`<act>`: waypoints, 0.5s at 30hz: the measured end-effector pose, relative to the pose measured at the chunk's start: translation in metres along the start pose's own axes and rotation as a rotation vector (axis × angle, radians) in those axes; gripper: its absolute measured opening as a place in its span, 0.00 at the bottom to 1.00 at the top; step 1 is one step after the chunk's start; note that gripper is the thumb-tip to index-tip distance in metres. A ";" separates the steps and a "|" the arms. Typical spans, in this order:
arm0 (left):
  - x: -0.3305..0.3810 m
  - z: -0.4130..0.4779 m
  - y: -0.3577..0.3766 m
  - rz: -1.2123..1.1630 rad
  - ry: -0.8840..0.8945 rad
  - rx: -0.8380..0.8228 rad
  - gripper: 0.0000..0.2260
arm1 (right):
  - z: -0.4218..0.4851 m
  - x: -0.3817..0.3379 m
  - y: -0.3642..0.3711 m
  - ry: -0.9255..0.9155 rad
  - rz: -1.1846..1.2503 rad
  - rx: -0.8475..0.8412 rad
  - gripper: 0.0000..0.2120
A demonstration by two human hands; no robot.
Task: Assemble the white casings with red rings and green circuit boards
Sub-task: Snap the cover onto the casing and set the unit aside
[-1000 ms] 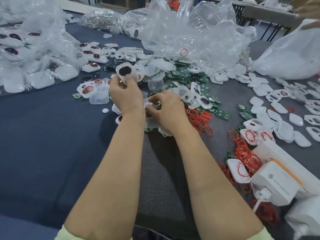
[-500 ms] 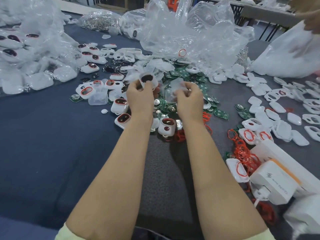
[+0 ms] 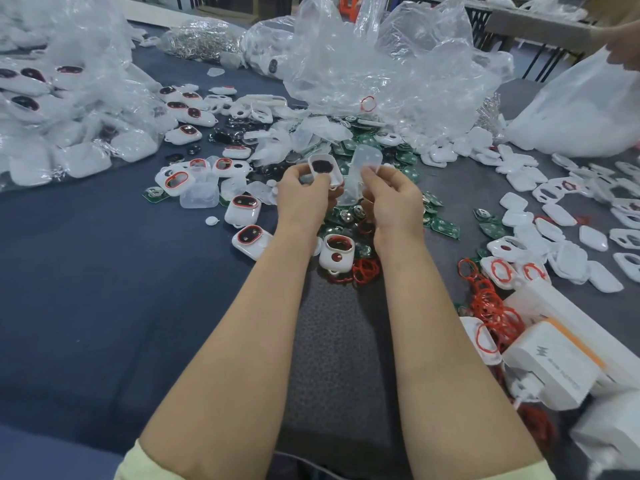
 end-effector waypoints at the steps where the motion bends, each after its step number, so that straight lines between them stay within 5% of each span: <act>1: 0.000 0.000 0.000 0.007 0.001 -0.006 0.06 | 0.000 0.000 0.000 -0.005 -0.014 -0.005 0.07; 9: 0.001 0.000 0.002 0.031 0.002 -0.056 0.05 | 0.000 -0.005 0.000 -0.123 -0.112 -0.015 0.01; 15: 0.000 0.000 0.002 0.040 -0.002 -0.062 0.07 | 0.000 -0.007 -0.001 -0.040 0.122 -0.067 0.04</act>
Point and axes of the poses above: each hand's wrist, its own z-axis towards the middle knuckle, its own y-axis out of the palm, x = y × z, the point moved 2 cm from there along z, towards the middle knuckle, and after that the axes turned 9 degrees about -x, right-handed, at the moved point
